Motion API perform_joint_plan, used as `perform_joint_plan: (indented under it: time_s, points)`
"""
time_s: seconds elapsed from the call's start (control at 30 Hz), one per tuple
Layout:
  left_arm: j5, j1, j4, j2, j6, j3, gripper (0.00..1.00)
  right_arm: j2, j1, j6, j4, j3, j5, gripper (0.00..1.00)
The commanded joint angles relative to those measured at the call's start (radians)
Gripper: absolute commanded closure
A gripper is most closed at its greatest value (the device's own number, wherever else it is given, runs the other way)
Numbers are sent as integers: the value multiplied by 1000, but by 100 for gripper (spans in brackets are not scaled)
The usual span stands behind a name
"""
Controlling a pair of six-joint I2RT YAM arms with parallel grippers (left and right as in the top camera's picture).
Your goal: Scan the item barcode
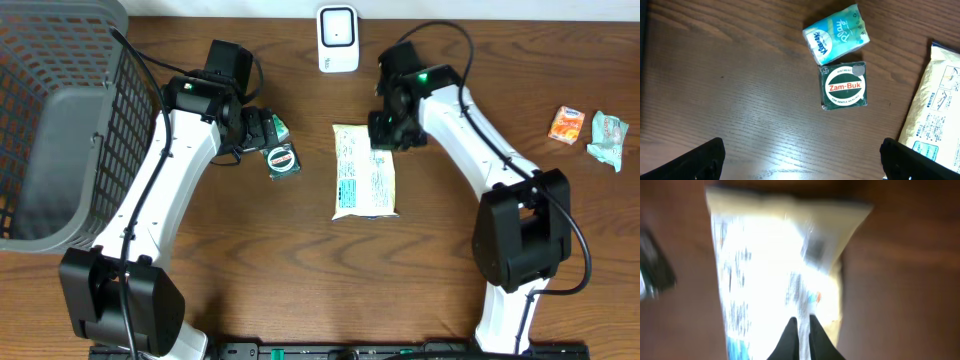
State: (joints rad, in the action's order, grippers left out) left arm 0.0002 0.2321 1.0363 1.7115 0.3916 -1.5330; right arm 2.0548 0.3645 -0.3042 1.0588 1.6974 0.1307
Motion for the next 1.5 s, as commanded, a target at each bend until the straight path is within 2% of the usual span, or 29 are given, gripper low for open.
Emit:
perform_joint_plan:
  time_s: [0.0,0.3,0.5,0.67,1.0,1.27,1.4,1.47]
  points:
    - [-11,-3,3,0,-5,-8,2,-1,47,32,50,-17,53,96]
    - [-11,-3,3,0,-5,-8,2,-1,157,22,3,-153,49,99]
    - [-11,-3,3,0,-5,-8,2,-1,179,-134,-23,-247,-187,99]
    - [-11,-3,3,0,-5,-8,3,-2,137,-155,14,-229,-301,99]
    - [-11,-3,3,0,-5,-8,2,-2,77,-150,175,-61,-201,99]
    - [-11,-3,3,0,-5,-8,2,-2,124,-73,114,-60,24,99]
    - [-11,-3,3,0,-5,-8,2,-1,180,-57,77,-65,35,91]
    - [-11,-3,3,0,-5,-8,2,-1,208,-58,51,-70,23,92]
